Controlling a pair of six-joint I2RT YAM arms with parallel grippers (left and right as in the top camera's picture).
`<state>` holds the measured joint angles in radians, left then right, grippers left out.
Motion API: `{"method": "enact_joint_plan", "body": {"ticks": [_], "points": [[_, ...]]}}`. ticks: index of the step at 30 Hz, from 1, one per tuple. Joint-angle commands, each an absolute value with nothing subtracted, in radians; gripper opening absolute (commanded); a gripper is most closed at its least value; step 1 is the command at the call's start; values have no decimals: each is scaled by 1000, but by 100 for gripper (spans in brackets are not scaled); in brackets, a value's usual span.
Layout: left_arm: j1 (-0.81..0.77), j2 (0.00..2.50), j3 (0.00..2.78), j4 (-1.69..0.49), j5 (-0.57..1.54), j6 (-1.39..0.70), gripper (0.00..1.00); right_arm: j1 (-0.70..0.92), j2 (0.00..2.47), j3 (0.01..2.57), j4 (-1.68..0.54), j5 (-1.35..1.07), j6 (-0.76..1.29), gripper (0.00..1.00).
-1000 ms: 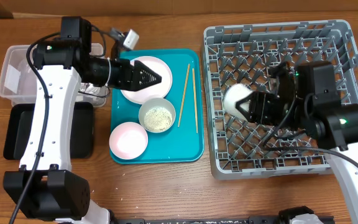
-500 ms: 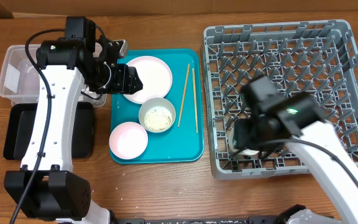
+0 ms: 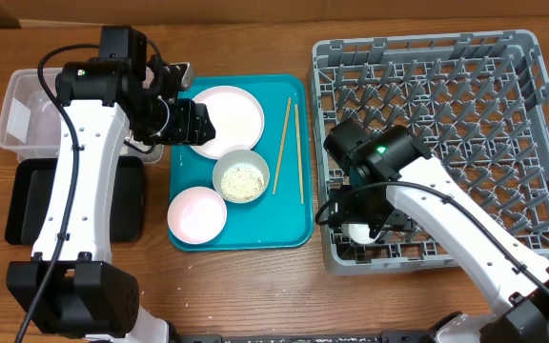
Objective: Sort waste into correct bins and load items into the dishwasher
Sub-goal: 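Lower the cup into the dish rack with the right gripper and release, then reach the left gripper to the grey rice bowl and grasp its rim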
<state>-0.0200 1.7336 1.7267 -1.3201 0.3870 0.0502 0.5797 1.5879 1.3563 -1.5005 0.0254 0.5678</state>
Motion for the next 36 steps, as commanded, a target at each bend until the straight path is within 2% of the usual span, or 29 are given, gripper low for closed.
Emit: {"method": "enact_joint_plan", "body": {"ticks": [1,9,17,26,30,36], "points": [[-28,1719,1740,-1324,381,37,70,583,1581,1374,-1498,9,575,97],[-28,1719,1740,-1326,381,38,70,583,1579,1404,-1480,6,572,93],[-73,1718,1740,-1351,382,37,70,577,1577,1632,-1478,10,520,94],[-262,1720,1736,-1354,230,-87,69,480,1577,1704,-1446,-12,482,96],[-358,1726,1716,-1329,124,-146,65,404,1577,1704,-1448,6,469,98],[-479,1741,1584,-1193,18,-169,65,264,1577,1704,-1468,6,414,98]]}}
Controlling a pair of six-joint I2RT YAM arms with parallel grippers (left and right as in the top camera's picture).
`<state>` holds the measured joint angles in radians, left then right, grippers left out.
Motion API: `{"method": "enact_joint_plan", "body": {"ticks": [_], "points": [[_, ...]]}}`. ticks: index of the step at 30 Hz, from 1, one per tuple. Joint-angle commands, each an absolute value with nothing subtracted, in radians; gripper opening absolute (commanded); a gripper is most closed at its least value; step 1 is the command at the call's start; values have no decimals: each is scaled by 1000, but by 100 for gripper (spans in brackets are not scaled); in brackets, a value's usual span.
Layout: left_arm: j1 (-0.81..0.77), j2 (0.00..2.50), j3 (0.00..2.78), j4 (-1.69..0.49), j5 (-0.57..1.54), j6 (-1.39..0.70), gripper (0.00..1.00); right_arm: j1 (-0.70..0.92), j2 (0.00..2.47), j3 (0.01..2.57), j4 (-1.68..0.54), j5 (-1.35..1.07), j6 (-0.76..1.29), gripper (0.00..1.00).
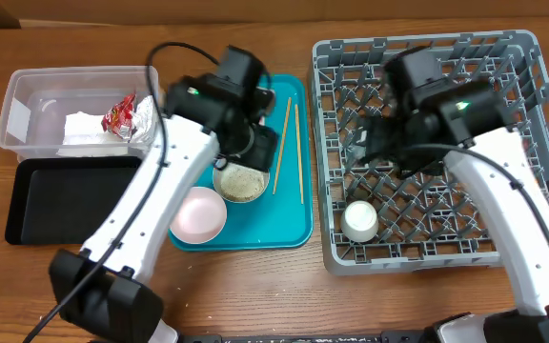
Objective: Sort waste into correct bins and load items into the dishwasher
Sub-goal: 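Reach the left gripper to the grey rice bowl and grasp its rim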
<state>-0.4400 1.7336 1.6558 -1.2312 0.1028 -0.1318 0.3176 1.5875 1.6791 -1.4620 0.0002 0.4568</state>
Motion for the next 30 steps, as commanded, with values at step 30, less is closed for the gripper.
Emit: {"method": "enact_joint_plan", "body": {"ticks": [30], "points": [[-506,1768,1052,-623,26,-154,35,190,1577,1703,-1484,2,369,98]]}}
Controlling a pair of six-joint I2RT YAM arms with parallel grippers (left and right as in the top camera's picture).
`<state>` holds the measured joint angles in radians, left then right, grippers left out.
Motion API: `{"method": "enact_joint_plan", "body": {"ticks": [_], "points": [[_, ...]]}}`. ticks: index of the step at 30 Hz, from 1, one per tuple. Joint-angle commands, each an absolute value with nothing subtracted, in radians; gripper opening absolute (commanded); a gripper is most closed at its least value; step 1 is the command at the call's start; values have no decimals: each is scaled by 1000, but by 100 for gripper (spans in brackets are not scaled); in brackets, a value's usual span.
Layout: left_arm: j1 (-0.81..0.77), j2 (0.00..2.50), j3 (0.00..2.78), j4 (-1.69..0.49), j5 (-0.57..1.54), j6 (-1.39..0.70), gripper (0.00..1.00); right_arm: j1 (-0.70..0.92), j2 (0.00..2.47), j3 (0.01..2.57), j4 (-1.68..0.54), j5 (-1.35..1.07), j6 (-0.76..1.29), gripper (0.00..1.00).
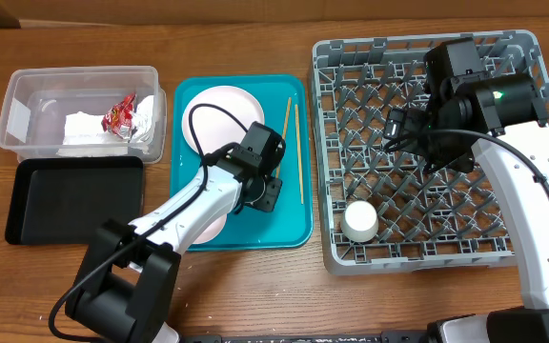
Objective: Sort waste into correct bins and load items into the dishwasher
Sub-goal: 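Reach the left gripper to the grey rice bowl and grasp its rim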
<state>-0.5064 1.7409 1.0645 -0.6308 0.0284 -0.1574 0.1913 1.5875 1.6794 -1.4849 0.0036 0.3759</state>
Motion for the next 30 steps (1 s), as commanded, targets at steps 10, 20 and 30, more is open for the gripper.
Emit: {"method": "enact_joint_plan", "body": {"ticks": [10,20,30], "points": [[-505,1830,1060,-627,26,-165,16,190,1577,1703,-1483,2,369,98],[-505,1830,1242,-786,18,-164,22,190,1577,1703,-1487,2,368,98],[-506,1839,1240,-785,19,-165,40,190,1577,1703,-1496,2,361,98]]}}
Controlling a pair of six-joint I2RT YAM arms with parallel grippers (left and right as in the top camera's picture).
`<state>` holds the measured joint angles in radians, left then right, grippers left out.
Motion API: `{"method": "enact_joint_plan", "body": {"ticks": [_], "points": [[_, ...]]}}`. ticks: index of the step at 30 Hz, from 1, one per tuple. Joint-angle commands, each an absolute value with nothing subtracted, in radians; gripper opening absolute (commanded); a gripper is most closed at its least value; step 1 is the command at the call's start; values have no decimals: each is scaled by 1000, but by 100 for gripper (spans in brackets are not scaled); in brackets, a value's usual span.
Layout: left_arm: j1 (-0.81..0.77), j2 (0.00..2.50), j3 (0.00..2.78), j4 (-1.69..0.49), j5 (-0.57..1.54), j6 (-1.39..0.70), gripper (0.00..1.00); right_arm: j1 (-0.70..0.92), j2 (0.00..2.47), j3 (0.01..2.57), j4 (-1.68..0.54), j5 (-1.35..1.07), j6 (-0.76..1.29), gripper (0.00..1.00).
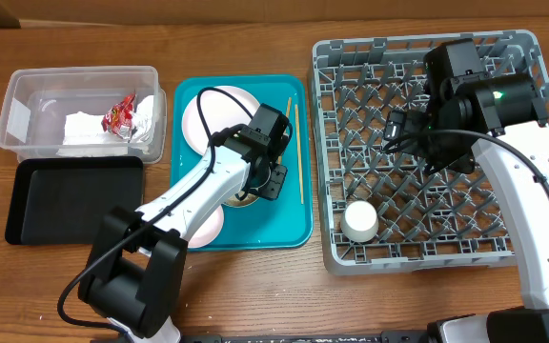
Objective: Sort waste into correct bins and load items into the dishwasher
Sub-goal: 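Reach the left gripper to the grey rice bowl and grasp its rim, then lift the grey bowl and carry it left over the black tray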
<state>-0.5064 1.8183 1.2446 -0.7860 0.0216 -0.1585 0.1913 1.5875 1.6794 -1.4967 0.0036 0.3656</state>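
Observation:
On the teal tray point(289, 227) my left gripper point(271, 179) is down over the rice bowl point(243, 198). Only a sliver of the bowl shows under the wrist, and the jaws are hidden from above. A white plate point(203, 119) lies at the tray's back. A pink bowl point(213, 225) peeks out from under the left arm, and two chopsticks point(299, 162) lie along the tray's right side. A white cup point(360, 221) stands in the grey dish rack point(503, 243). My right gripper point(398, 130) hovers open over the rack's middle, holding nothing.
A clear bin point(27, 90) at the back left holds a red wrapper point(119, 114) and white paper. A black tray point(65, 195) lies in front of it. The left arm stretches across the tray's front half.
My left gripper has shifted slightly toward the back and turned a little, still over the rice bowl. The right arm and the cup are where they were.
First my left gripper was by the clear bin while the right gripper was low at the rack's front with the cup. Then the wrapper lay in the bin, the cup stood free in the rack, and the left gripper was over the rice bowl, where it remains.

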Motion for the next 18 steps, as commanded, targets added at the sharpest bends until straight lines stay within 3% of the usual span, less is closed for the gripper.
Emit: {"method": "enact_joint_plan", "body": {"ticks": [1,6,18], "points": [[-506,1843,1232,-783,19,-165,40,190,1577,1703,-1496,2,361,98],[-506,1875,1212,-778,19,-165,36,190,1577,1703,-1495,2,361,98],[-507,1883,1215,-772,30,-189,4,190,1577,1703,-1499,2,361,98]]}}
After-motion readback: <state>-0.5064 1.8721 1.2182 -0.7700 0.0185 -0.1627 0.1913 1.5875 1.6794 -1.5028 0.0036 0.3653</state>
